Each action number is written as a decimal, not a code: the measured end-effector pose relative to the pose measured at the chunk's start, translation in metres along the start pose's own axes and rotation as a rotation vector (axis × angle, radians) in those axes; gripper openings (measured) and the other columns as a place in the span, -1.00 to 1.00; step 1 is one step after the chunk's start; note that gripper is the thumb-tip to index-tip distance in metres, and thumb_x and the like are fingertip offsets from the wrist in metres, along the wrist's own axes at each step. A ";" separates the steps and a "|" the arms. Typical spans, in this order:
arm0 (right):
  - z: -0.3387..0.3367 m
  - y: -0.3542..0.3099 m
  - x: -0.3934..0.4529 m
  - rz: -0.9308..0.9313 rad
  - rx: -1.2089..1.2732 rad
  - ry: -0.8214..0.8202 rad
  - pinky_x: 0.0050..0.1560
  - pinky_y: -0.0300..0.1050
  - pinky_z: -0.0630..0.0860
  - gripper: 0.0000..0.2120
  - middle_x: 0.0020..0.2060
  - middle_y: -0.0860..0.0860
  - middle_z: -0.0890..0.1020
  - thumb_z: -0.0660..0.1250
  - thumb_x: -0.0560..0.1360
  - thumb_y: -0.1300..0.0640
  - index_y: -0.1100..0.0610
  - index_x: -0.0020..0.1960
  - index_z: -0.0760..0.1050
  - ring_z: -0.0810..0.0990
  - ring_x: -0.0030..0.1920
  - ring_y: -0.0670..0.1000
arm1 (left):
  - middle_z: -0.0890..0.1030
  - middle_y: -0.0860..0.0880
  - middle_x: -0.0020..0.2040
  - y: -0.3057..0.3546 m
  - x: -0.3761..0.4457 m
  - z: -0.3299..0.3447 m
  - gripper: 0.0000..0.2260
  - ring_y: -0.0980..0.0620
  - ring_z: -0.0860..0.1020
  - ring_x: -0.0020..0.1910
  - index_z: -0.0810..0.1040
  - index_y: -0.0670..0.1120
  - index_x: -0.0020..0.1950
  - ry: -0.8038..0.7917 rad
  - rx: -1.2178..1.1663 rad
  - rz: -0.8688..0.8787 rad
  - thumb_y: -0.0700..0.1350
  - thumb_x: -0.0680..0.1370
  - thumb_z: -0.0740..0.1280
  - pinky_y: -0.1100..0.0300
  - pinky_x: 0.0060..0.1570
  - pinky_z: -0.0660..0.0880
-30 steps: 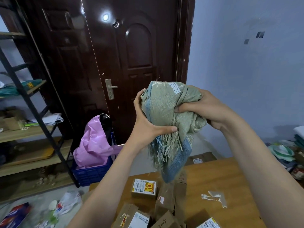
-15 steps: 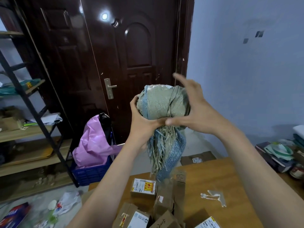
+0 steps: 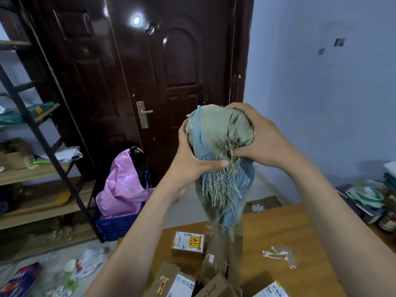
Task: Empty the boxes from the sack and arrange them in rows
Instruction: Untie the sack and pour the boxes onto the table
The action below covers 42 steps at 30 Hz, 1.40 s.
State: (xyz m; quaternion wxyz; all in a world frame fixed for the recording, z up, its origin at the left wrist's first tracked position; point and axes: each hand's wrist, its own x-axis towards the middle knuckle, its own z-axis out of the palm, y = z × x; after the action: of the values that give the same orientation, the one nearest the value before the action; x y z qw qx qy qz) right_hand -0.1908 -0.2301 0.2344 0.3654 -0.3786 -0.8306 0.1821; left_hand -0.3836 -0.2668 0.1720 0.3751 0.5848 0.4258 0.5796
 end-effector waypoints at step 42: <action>0.018 0.029 0.003 0.224 0.260 0.219 -0.03 -0.44 0.47 -0.23 -0.01 -0.30 0.54 0.57 0.25 0.27 -0.12 0.31 0.32 0.52 -0.05 -0.41 | 0.37 0.03 0.44 -0.012 0.008 0.011 0.13 0.05 0.43 0.40 0.02 0.38 0.49 0.015 -0.120 0.060 -0.12 0.20 0.68 -0.09 0.32 0.46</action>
State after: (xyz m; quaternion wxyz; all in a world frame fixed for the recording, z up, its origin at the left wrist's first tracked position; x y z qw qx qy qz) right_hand -0.1909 -0.2101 0.2074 0.4769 -0.4360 -0.7080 0.2849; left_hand -0.3739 -0.2542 0.1629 0.3887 0.5696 0.3753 0.6194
